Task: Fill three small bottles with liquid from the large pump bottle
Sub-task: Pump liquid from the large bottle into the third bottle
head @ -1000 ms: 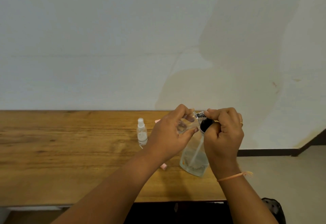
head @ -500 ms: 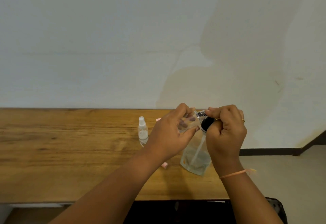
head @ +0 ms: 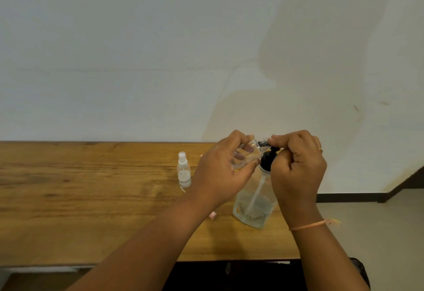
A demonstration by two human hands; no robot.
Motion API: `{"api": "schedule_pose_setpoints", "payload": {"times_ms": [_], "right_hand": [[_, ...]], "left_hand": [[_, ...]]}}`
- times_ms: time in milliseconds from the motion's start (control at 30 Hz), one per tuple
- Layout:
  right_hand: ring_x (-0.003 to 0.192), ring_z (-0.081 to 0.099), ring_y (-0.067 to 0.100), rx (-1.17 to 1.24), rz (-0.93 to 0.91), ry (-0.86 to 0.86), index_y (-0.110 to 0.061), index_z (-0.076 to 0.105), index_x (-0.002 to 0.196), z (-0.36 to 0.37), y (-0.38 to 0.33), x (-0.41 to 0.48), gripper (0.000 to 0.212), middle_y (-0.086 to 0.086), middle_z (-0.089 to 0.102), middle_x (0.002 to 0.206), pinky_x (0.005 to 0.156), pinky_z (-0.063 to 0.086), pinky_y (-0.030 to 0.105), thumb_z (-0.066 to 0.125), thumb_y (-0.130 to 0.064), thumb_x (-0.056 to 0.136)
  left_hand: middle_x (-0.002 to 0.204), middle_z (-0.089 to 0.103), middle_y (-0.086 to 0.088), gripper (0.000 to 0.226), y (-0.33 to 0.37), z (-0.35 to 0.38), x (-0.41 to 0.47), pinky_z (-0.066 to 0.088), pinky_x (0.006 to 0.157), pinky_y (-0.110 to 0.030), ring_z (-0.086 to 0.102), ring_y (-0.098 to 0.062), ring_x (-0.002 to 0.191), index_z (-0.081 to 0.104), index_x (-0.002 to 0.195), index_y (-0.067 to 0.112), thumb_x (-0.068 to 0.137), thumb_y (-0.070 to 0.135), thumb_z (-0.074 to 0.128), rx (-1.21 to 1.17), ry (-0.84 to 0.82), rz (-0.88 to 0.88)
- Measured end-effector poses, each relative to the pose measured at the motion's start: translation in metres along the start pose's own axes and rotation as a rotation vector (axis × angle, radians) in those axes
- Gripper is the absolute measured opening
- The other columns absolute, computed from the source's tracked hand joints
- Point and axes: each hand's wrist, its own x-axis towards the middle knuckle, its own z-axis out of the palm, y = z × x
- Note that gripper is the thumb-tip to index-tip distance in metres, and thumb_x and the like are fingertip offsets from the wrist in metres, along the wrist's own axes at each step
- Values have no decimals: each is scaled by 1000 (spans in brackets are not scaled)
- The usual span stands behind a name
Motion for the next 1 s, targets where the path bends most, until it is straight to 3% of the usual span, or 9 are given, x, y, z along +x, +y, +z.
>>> {"api": "schedule_pose_setpoints", "payload": {"times_ms": [100, 200, 300, 567, 733, 867, 1000], "right_hand": [[75, 50, 20, 18, 26, 21, -2, 66, 72, 5, 3, -7, 32, 3, 59, 74, 64, 39, 25, 35, -1, 74], [76, 49, 18, 50, 16, 27, -2, 66, 70, 8, 7, -11, 31, 0, 56, 74, 66, 38, 25, 35, 0, 73], [75, 53, 24, 107, 51, 34, -4, 65, 69, 8, 5, -10, 31, -3, 55, 74, 69, 39, 18, 34, 0, 71], [75, 56, 21, 101, 38, 8, -5, 66, 71, -4, 0, 2, 32, -5, 57, 75, 65, 47, 27, 35, -2, 74], [76, 57, 22, 127, 46, 29, -4, 66, 70, 2, 3, -4, 31, -5, 57, 76, 66, 48, 28, 35, 1, 72], [76, 58, 27, 173, 63, 40, -3, 64, 68, 9, 9, -11, 29, -4, 55, 75, 66, 50, 32, 36, 3, 72], [77, 58, 28, 178, 76, 46, -4, 64, 69, 8, 6, -11, 30, -4, 55, 75, 66, 49, 33, 35, -1, 73]], "left_hand": [[95, 60, 22, 34, -3, 0, -2, 51, 68, -15, 59, 2, 85, 40, 89, 45, 82, 29, 69, 21, -37, -21], [94, 58, 23, 32, -4, 1, -5, 52, 69, -18, 59, 4, 87, 39, 86, 44, 82, 31, 68, 33, -60, -54], [94, 59, 24, 29, -6, 2, -6, 54, 73, -24, 61, 0, 88, 42, 88, 41, 82, 31, 69, 11, -51, -47], [95, 61, 22, 35, 1, -1, -4, 50, 70, -12, 61, 1, 85, 47, 102, 40, 80, 28, 71, 4, 16, 27], [94, 62, 20, 27, -2, -2, -3, 53, 71, -21, 63, -1, 84, 46, 92, 40, 79, 32, 69, 20, -11, 4], [96, 62, 14, 27, -6, 3, -7, 57, 72, -38, 64, -3, 91, 41, 92, 37, 77, 42, 63, 20, -54, -57], [95, 61, 20, 28, -6, 5, -9, 55, 76, -33, 62, 0, 91, 44, 97, 37, 77, 43, 62, 36, -25, -32]]}}
